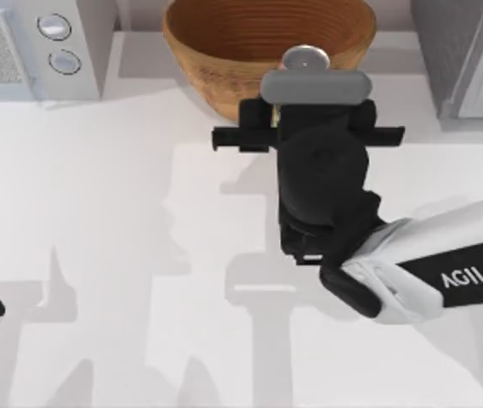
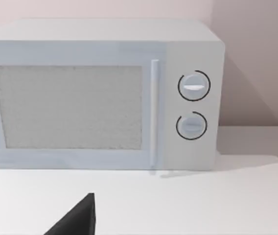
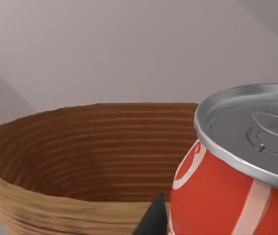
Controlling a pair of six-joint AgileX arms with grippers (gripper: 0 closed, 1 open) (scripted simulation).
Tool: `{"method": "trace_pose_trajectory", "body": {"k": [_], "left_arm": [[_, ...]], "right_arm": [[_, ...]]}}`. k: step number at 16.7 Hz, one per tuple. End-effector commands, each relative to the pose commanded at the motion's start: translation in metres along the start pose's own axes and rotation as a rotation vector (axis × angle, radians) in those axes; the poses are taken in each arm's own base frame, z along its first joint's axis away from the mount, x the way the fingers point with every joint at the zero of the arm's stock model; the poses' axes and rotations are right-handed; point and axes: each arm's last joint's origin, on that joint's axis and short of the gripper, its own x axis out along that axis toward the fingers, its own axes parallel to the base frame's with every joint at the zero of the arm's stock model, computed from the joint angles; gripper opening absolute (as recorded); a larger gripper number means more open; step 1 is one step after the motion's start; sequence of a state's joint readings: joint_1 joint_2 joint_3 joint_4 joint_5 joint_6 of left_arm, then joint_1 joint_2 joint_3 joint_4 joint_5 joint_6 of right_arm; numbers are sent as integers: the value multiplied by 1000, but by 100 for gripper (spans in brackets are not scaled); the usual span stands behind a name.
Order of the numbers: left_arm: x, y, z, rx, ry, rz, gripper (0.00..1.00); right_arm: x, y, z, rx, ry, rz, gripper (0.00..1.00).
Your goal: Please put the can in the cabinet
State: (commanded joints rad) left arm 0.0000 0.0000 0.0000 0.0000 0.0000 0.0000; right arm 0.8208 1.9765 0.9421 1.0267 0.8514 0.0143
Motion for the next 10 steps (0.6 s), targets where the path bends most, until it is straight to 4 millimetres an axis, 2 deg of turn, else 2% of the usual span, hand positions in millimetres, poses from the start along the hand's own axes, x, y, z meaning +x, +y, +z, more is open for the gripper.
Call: {"method": "trace_pose_trajectory", "body": {"k": [3,5,7,10], "left_arm": [[0,0,0,0,0,0,100],[0,0,0,0,0,0,100],[0,0,0,0,0,0,100],[0,0,0,0,0,0,100]], "right_arm": [[1,-1,2,4,-2,-1,0],[2,-11,7,-6,5,-2,0],[3,-30,16,-25,22,-5,0],[-2,-71,39,-31,34,-11,0]]}}
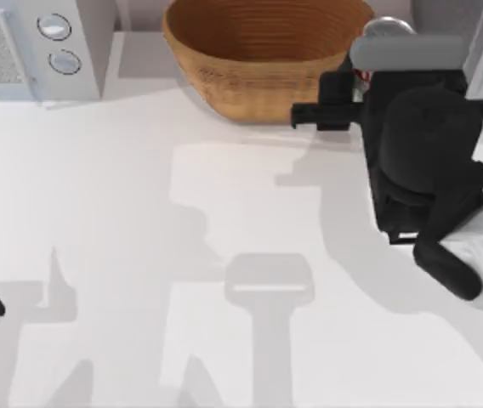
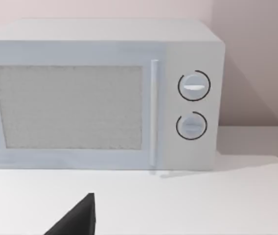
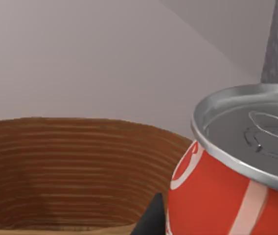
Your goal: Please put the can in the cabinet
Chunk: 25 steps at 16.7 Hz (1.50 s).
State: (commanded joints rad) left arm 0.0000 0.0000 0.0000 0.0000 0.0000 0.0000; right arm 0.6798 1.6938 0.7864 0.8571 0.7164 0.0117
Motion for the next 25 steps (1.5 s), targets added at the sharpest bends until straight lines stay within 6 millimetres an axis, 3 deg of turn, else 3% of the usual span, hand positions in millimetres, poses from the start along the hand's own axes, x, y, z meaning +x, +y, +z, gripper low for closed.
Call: {"method": "trace_pose_trajectory", "body": {"k": [6,12,15,18,22,25], "left_arm": [[0,0,0,0,0,0,100],[0,0,0,0,0,0,100],[0,0,0,0,0,0,100],[0,0,0,0,0,0,100],[0,0,0,0,0,0,100],[0,0,0,0,0,0,100]], "right_arm": [[-46,-88,58,63,-86,37,0],[-95,-143,62,69,-130,71,0],[-128,-171,48,68,-154,44,0],[-156,-191,17,53,-140,21,0],[-169,-204,-33,35,-60,18,0],[-171,-207,-51,33,-31,19,0]]}}
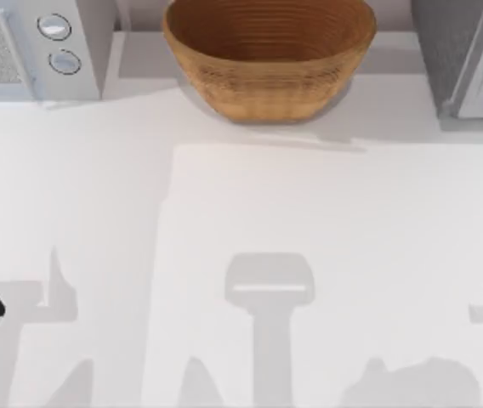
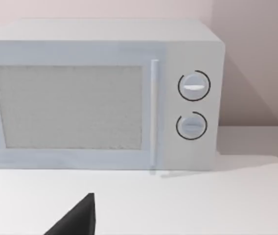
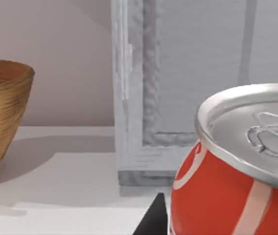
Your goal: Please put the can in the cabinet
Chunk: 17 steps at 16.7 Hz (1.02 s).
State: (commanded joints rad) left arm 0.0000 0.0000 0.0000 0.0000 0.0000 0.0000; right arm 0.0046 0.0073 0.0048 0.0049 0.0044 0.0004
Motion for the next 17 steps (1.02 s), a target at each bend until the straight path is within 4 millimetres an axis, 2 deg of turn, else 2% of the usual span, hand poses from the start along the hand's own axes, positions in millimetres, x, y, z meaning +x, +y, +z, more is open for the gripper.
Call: {"method": "trace_pose_trajectory", "body": {"k": [6,9,11,13,17], "left_arm": [[0,0,0,0,0,0,100],[0,0,0,0,0,0,100],[0,0,0,0,0,0,100],[0,0,0,0,0,0,100],[0,0,0,0,0,0,100]], "right_arm": [[0,0,-1,1,4,1,0],[1,1,14,2,25,0,0],[3,2,36,2,47,0,0],[8,3,70,2,63,-1,0],[30,9,158,0,66,-3,0]]}}
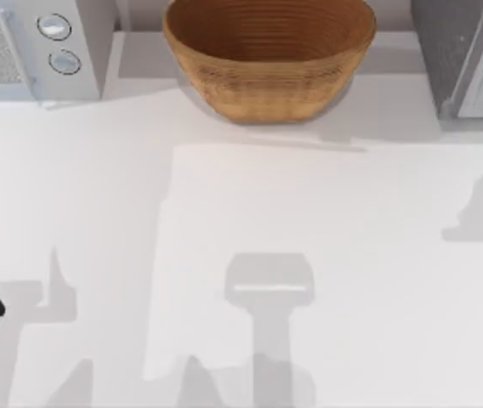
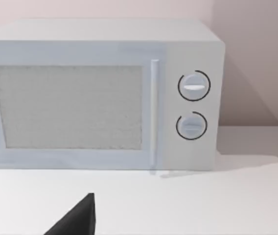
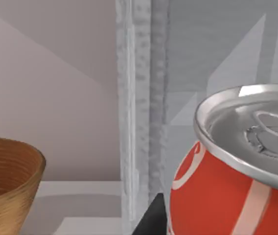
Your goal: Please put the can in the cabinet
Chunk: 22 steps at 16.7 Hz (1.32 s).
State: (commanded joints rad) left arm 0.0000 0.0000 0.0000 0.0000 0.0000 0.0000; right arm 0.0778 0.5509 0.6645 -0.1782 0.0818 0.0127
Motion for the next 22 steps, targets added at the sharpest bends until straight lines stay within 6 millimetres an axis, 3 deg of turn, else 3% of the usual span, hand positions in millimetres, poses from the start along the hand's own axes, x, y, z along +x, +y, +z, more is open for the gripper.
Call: {"method": "trace_pose_trajectory", "body": {"k": [5,9,14,22], "left_arm": [[0,0,0,0,0,0,100],[0,0,0,0,0,0,100],[0,0,0,0,0,0,100],[0,0,0,0,0,0,100]], "right_arm": [[41,14,112,0,-33,1,0],[78,28,170,2,-55,2,0],[107,39,197,2,-62,4,0],[116,40,200,2,-52,3,0]]}}
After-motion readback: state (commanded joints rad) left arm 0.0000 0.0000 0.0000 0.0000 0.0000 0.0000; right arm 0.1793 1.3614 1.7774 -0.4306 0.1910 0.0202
